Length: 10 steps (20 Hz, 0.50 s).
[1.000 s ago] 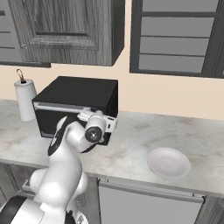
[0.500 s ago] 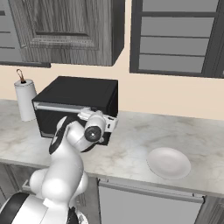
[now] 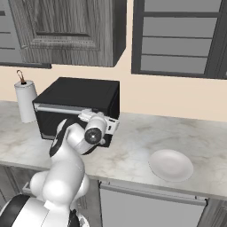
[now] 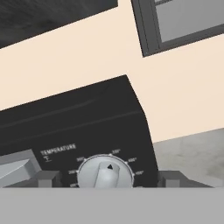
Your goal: Pull the toaster oven rack outwards. Pick up the baguette from the plate and place it on the toaster oven rack. Close the toaster oven door fully and set the temperature to the lowest setting.
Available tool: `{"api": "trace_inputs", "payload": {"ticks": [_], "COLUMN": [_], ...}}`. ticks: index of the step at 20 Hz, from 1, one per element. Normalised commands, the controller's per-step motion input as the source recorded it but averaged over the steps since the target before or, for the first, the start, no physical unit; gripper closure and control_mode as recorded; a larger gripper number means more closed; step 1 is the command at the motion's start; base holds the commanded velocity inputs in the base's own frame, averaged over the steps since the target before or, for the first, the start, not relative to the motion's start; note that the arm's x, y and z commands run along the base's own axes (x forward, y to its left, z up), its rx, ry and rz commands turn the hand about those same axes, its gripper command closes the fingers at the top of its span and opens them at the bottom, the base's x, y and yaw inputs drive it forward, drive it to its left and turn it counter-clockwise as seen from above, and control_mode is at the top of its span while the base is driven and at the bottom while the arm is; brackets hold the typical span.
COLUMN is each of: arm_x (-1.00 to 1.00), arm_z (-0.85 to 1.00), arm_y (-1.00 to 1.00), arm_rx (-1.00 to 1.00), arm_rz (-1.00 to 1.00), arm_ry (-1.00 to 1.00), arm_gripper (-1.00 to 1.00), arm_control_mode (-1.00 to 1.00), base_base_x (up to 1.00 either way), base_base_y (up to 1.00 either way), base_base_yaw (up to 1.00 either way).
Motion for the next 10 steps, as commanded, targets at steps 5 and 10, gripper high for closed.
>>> {"api": "trace_inputs", "payload": {"ticks": [5,10], "arm_x": [0.01,0.00], "arm_z": [0.00,0.00], "arm_y": [0.10,0.00], "arm_rx": [0.00,0.00], "arm_rz": [0.00,0.00], "arm_ry": [0.00,0.00], "arm_gripper": [1.00,1.00], "arm_control_mode": [-1.00,-1.00], "base_base_x": [0.00,0.00], "base_base_y": [0.00,0.00], "base_base_yaw": [0.00,0.00]}}
